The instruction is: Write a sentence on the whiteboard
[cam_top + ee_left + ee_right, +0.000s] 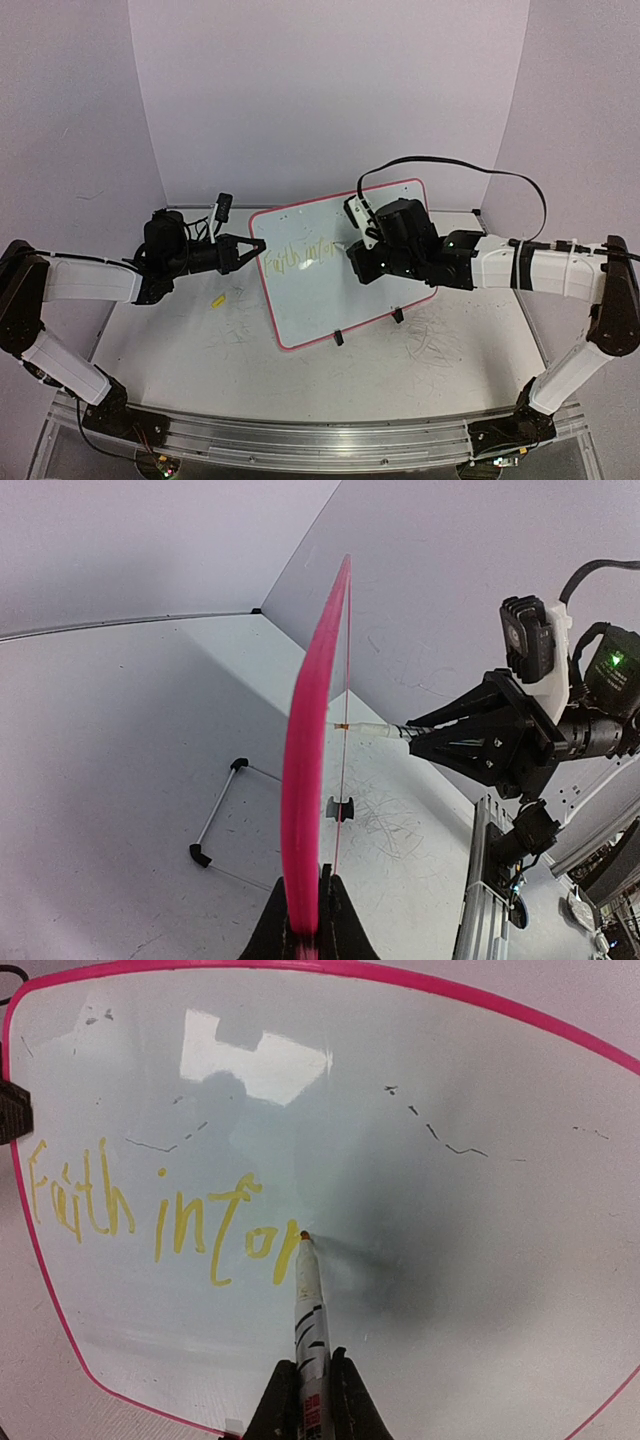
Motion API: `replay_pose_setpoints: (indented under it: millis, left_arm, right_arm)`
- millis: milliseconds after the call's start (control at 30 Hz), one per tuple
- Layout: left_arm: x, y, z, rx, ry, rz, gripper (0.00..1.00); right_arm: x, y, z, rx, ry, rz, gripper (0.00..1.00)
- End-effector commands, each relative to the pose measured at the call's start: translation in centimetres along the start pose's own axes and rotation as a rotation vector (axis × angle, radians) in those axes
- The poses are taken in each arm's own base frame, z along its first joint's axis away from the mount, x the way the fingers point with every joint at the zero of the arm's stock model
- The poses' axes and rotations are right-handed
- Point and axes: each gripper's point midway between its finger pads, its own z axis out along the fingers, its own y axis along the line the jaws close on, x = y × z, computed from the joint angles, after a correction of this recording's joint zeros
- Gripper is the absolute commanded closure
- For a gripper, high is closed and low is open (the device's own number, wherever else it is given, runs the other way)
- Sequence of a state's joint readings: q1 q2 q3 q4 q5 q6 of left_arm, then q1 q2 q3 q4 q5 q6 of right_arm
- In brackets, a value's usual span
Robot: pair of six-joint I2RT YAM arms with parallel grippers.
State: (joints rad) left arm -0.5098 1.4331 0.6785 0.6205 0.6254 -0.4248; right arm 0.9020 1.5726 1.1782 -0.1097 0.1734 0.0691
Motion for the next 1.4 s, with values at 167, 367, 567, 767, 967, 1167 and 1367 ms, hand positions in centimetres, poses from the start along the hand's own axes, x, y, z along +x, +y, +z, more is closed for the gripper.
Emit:
replay_pose_setpoints:
  millis: [167, 367, 567, 767, 967, 1167, 1367]
  left_arm:
    - [0.0, 0.3, -0.2, -0.033, 0.006, 0.049, 1.0]
    - [0.1, 0.2, -0.1, -0.032, 0.008, 0.048, 1.0]
    - [0.0, 0.2, -0.1, -0.03, 0.008, 0.049, 1.0]
    - [-0.1, 0.1, -0.2, -0.03, 0.004, 0.049, 1.0]
    - [0.0, 0.1, -0.3, -0.032, 0.004, 0.049, 1.0]
    - [0.1, 0.1, -0.3, -0.033, 0.007, 0.048, 1.0]
    - [0.1, 0.1, -0.3, -0.032, 0.007, 0.05, 1.0]
  right_arm:
    - [0.8, -0.5, -0.6, 0.01, 0.01, 0.035, 1.0]
    - [0.8, -0.3, -0.9, 0.003, 0.01, 0.041, 1.0]
    - [-0.7, -0.2, -0.8, 0.002, -0.023, 0.047, 1.0]
    - [-2.4, -0.5, -0.4, 0.023, -0.065, 0.056, 1.0]
    - [-2.8, -1.0, -0.2, 0.046, -0.075, 0.064, 1.0]
    - [-1.8, -1.5, -0.4, 0.069, -0.052, 0.071, 1.0]
    - [-0.4, -1.3, -0.8, 0.05, -0.019, 0.076, 1.0]
